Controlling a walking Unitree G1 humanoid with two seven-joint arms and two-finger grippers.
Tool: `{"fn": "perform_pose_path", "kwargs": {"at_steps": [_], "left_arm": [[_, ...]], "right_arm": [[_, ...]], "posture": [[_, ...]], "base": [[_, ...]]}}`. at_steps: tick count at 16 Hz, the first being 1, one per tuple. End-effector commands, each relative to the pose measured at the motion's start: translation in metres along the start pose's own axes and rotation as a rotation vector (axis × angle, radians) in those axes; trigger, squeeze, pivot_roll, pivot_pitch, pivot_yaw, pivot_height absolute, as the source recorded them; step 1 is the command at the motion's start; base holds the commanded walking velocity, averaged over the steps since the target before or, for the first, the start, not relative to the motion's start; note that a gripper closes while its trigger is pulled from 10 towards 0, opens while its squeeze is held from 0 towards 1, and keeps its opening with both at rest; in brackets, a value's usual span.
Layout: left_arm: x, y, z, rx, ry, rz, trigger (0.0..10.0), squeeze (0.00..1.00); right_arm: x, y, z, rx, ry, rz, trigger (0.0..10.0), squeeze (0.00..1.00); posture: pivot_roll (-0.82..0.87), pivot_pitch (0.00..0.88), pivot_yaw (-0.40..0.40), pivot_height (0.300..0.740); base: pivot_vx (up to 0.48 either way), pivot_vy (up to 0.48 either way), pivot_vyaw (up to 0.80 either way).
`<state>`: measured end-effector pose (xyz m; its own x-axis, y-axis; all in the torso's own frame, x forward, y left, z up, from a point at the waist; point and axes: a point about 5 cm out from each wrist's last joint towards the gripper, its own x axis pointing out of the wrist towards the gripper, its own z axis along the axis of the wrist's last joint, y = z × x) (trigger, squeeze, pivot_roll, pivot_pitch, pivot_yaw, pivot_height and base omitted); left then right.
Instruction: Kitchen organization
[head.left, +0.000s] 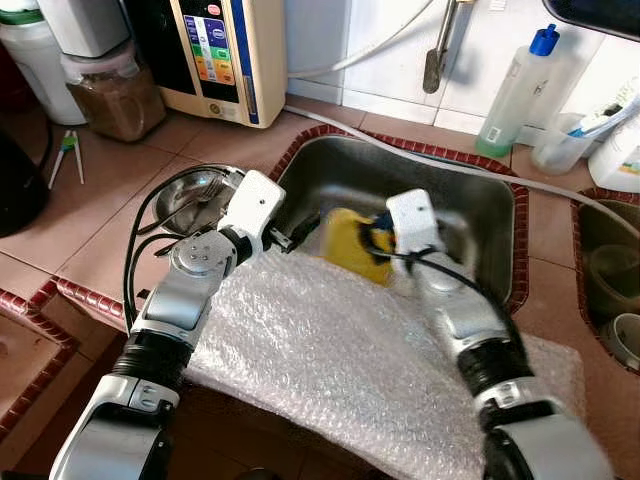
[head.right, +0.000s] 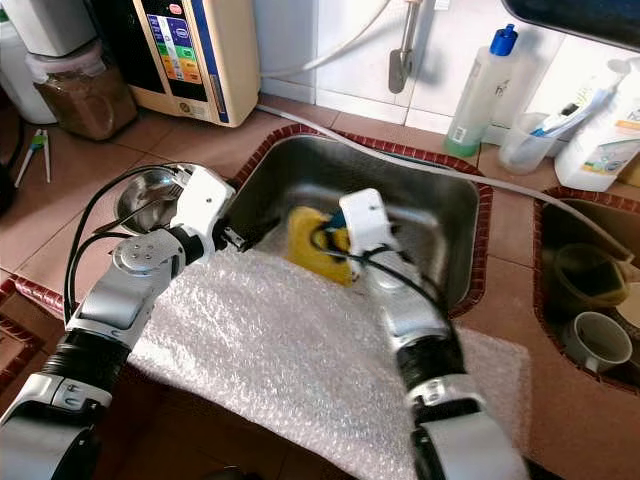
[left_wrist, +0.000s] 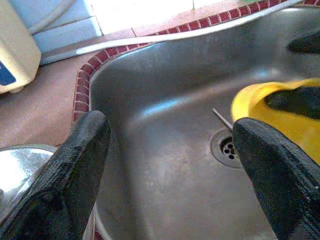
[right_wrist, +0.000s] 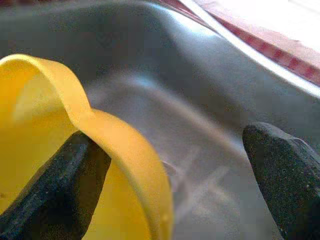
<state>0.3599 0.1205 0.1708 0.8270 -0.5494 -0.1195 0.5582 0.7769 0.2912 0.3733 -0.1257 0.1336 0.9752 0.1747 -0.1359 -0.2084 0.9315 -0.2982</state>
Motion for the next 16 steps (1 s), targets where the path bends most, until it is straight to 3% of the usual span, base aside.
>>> {"fn": "perform_pose_path", "kwargs": {"at_steps": [1, 2, 3, 5, 6, 7, 8, 9, 10, 12, 14, 15, 16], "left_arm": [[0.001, 0.002, 0.001, 0.014, 0.003, 0.006, 10.0, 1.0], [0.001, 0.0, 0.001, 0.016, 0.006, -0.015, 10.0, 1.0], [0.0, 0.0, 0.001, 0.018, 0.01, -0.027, 10.0, 1.0], [0.0, 0.001, 0.0, 0.026, 0.017, -0.02, 10.0, 1.0], [0.0, 0.001, 0.0, 0.024, 0.016, -0.019, 10.0, 1.0], [0.0, 0.001, 0.0, 0.023, 0.016, -0.018, 10.0, 1.0], [0.0, 0.001, -0.001, 0.023, 0.016, -0.018, 10.0, 1.0], [0.0, 0.0, 0.0, 0.024, 0.015, -0.018, 10.0, 1.0], [0.0, 0.0, 0.0, 0.017, 0.012, -0.018, 10.0, 1.0], [0.0, 0.0, 0.0, 0.018, 0.009, -0.015, 10.0, 1.0], [0.0, 0.002, 0.002, 0.014, -0.002, 0.003, 10.0, 1.0], [0.001, 0.006, 0.005, 0.018, -0.027, 0.034, 10.0, 1.0], [0.001, 0.01, 0.008, 0.023, -0.043, 0.069, 10.0, 1.0]], "right_arm": [[0.003, -0.002, 0.011, -0.051, -0.043, -0.031, 10.0, 1.0], [0.003, 0.0, 0.009, -0.036, -0.018, -0.006, 10.0, 1.0], [0.004, 0.002, 0.004, 0.106, 0.029, 0.014, 10.0, 1.0], [0.005, -0.004, -0.004, 0.111, 0.095, -0.015, 10.0, 1.0], [0.004, 0.001, -0.009, 0.173, 0.13, 0.032, 10.0, 1.0], [0.003, 0.001, -0.015, 0.275, 0.189, 0.016, 10.0, 1.0], [0.004, 0.002, -0.018, 0.559, 0.218, 0.005, 10.0, 1.0], [0.005, 0.002, -0.017, 0.788, 0.215, 0.006, 10.0, 1.0], [0.005, 0.0, -0.014, 0.836, 0.185, 0.025, 10.0, 0.97], [0.005, -0.005, -0.013, 0.769, 0.163, 0.025, 10.0, 0.82], [0.005, -0.012, -0.008, 0.668, 0.118, 0.003, 10.0, 0.82], [0.004, -0.02, -0.002, 0.565, 0.076, -0.03, 10.0, 0.62], [0.003, -0.031, 0.009, 0.33, -0.016, -0.075, 10.0, 0.0]], "posture": [[-0.04, 0.097, 0.032, 0.74], [-0.04, 0.095, 0.031, 0.74], [-0.04, 0.096, 0.031, 0.74], [-0.04, 0.097, 0.033, 0.74], [-0.04, 0.096, 0.031, 0.74], [-0.04, 0.098, 0.031, 0.74], [-0.04, 0.097, 0.031, 0.74], [-0.04, 0.097, 0.03, 0.74], [-0.04, 0.095, 0.03, 0.74], [-0.04, 0.095, 0.031, 0.74], [-0.04, 0.094, 0.032, 0.74], [-0.04, 0.094, 0.034, 0.74], [-0.04, 0.092, 0.035, 0.74]], "base": [[0.0, 0.0, 0.0], [0.0, 0.0, 0.0], [0.0, 0.0, 0.0], [0.0, 0.0, 0.0], [0.0, 0.0, 0.0], [0.0, 0.0, 0.0], [0.0, 0.0, 0.0], [0.0, 0.0, 0.0], [0.0, 0.0, 0.0], [0.0, 0.0, 0.0], [0.0, 0.0, 0.0], [0.0, 0.0, 0.0], [0.0, 0.0, 0.0]]}}
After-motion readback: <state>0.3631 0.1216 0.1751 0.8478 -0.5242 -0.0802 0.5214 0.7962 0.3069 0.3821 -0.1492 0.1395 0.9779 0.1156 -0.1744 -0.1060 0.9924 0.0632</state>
